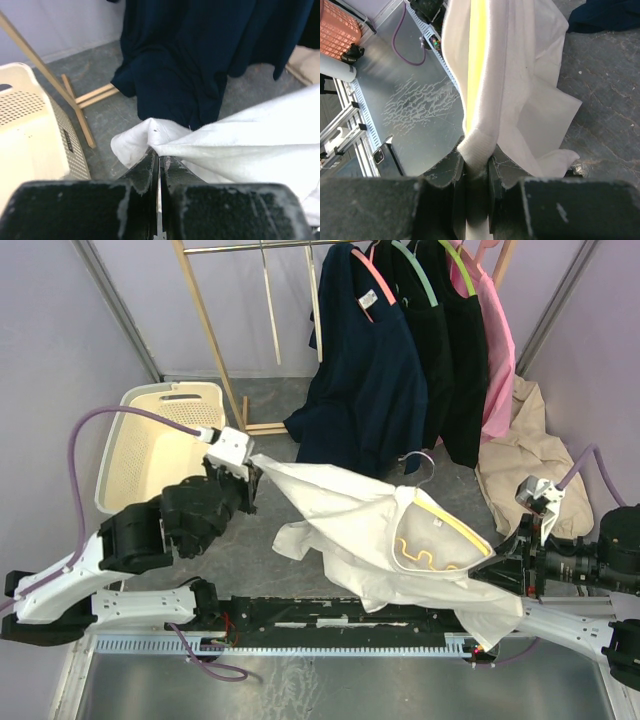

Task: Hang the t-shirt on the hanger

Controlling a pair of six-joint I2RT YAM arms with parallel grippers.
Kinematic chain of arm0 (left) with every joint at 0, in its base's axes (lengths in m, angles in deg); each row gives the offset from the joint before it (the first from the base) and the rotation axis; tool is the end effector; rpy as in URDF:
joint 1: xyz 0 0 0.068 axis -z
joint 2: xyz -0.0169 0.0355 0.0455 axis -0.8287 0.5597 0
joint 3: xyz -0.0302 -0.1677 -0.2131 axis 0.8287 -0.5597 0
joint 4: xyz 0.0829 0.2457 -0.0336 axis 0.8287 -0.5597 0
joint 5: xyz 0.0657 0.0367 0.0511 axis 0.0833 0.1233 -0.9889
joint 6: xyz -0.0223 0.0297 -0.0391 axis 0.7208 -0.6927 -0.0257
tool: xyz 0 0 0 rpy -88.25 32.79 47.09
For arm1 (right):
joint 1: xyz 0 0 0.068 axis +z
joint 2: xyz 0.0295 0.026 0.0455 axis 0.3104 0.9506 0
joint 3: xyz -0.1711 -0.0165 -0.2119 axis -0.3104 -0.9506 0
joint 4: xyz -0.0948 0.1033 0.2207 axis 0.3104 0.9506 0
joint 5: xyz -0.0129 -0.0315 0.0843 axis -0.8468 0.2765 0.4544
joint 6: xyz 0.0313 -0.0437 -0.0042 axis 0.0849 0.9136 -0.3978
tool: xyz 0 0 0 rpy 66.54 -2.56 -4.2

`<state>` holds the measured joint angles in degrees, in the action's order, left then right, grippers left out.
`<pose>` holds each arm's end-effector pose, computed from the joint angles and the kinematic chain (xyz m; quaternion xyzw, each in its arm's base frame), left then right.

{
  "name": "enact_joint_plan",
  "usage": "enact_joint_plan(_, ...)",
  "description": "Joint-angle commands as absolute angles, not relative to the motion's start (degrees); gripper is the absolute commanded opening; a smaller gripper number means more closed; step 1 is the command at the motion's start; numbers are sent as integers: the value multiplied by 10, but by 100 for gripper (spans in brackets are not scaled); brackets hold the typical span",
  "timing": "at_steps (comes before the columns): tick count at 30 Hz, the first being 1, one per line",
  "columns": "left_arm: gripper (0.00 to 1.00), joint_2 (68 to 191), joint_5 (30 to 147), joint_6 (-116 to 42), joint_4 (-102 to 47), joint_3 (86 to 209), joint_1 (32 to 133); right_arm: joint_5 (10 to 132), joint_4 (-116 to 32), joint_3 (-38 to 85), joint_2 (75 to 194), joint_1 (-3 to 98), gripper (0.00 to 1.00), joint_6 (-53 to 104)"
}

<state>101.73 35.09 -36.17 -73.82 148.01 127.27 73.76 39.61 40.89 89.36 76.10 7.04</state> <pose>0.0667 -0.1188 0.4347 0.1750 0.7644 -0.1272 0.6073 -0.0111 -0.0058 0.4602 -0.2819 0.7933 0.4121 0.3485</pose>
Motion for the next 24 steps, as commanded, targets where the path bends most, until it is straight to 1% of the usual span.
enact_joint_plan(1,3,1037,264,-337,-736,1545,1271,757,343,406,900,760,1,78)
enact_joint_plan(6,3,1091,225,-344,-762,1596,1267,788,326,397,900,759,1,77)
enact_joint_plan(11,3,1149,231,-335,-800,1628,1233,821,307,394,903,759,1,75)
enact_joint_plan(20,3,1182,337,-340,-800,1611,1087,852,299,389,903,760,1,77)
enact_joint_plan(24,3,1185,374,-336,-791,1589,1047,840,302,393,900,760,1,79)
